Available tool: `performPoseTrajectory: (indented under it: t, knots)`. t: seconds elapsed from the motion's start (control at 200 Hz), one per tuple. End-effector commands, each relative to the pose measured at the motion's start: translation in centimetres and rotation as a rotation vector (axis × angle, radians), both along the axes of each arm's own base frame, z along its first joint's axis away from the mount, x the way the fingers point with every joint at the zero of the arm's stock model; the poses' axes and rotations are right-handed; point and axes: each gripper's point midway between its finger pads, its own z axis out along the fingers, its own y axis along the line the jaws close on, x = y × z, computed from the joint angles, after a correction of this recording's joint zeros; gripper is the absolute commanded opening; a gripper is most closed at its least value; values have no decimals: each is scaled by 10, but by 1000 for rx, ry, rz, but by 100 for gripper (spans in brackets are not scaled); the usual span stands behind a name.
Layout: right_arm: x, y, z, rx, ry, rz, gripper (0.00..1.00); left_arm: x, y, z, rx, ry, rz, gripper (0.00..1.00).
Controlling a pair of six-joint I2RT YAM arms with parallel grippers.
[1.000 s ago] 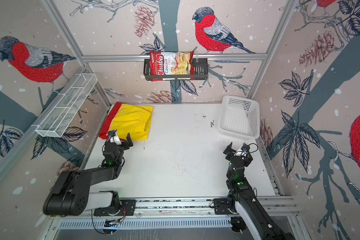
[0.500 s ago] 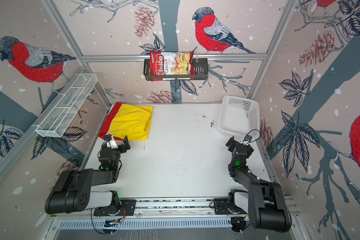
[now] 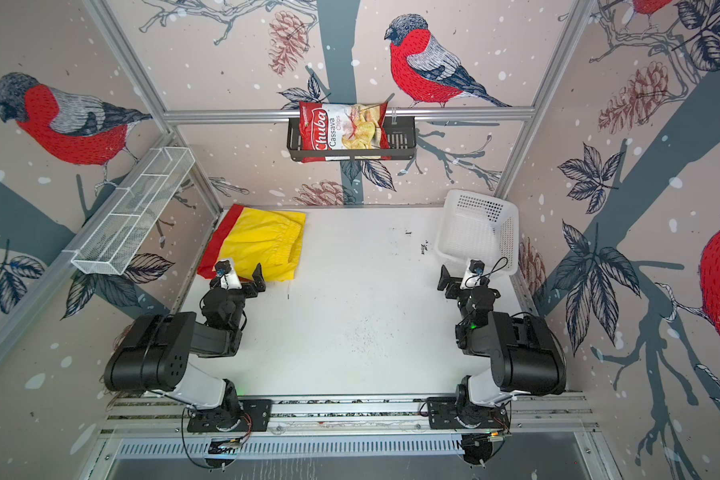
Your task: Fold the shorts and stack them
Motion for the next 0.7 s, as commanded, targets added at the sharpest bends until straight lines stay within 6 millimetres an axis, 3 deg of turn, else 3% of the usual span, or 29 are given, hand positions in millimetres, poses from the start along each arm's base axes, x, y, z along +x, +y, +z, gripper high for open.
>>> performPoseTrajectory:
  t: [0.0,0.42,0.695]
  knots:
    - [2,8,9,-39,-33,38,100,1,-1,2,29,-3,-5,99]
    - [7,7,5,-49,-10,11,99,5,-8,-1,60,17,-12,99]
    - [10,-11,5,-29,1,-118,99,5,-9,-1,71,20,-10,99]
